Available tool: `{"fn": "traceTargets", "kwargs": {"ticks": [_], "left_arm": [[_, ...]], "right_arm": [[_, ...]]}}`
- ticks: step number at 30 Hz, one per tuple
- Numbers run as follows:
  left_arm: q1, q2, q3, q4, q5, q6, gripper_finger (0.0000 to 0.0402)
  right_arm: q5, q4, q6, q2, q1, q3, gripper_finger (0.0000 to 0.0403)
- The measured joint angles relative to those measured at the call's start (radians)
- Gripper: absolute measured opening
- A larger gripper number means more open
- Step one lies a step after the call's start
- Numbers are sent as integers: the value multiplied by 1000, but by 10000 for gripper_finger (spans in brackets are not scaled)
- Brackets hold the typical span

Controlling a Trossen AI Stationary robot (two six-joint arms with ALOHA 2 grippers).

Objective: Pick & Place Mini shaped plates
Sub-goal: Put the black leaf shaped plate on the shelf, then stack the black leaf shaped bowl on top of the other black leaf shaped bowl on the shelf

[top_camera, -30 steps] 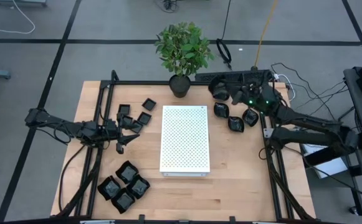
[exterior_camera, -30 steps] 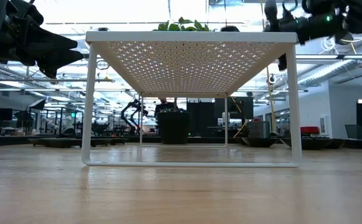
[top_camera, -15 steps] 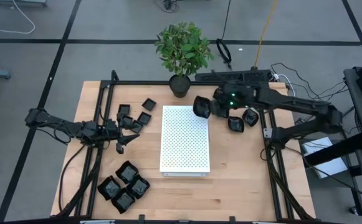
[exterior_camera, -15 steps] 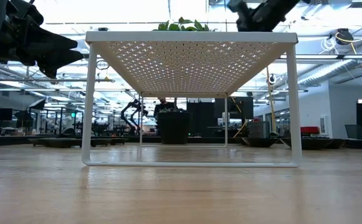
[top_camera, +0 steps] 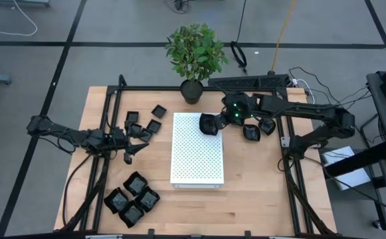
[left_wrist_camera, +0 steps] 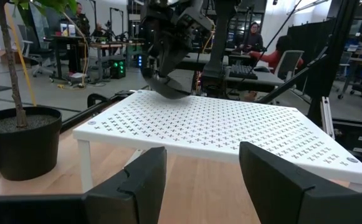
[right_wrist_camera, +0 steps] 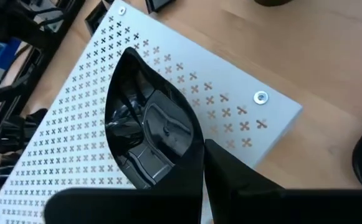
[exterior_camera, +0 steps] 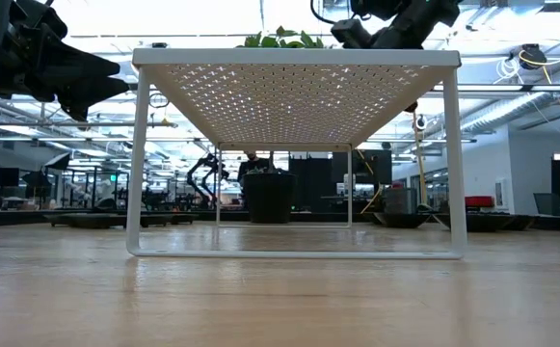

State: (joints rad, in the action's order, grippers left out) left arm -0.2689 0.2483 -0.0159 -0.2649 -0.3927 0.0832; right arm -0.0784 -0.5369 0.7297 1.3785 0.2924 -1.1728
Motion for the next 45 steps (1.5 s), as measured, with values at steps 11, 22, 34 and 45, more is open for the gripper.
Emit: {"fn": "traceTargets", "kwargs": {"ticks": [11,22,34,45], "left_arm": [[0,0,0,0,0,0,207],[0,0,0,0,0,0,207],[0,0,0,0,0,0,207],[0,0,0,0,0,0,207]], "right_arm": [[3,-23,-16,-2,0,0,28],[226,-44,-65,-21,33,0,115],[266,-72,-110,10,306,41,207],[255,148,39,11,465,359,228]]}}
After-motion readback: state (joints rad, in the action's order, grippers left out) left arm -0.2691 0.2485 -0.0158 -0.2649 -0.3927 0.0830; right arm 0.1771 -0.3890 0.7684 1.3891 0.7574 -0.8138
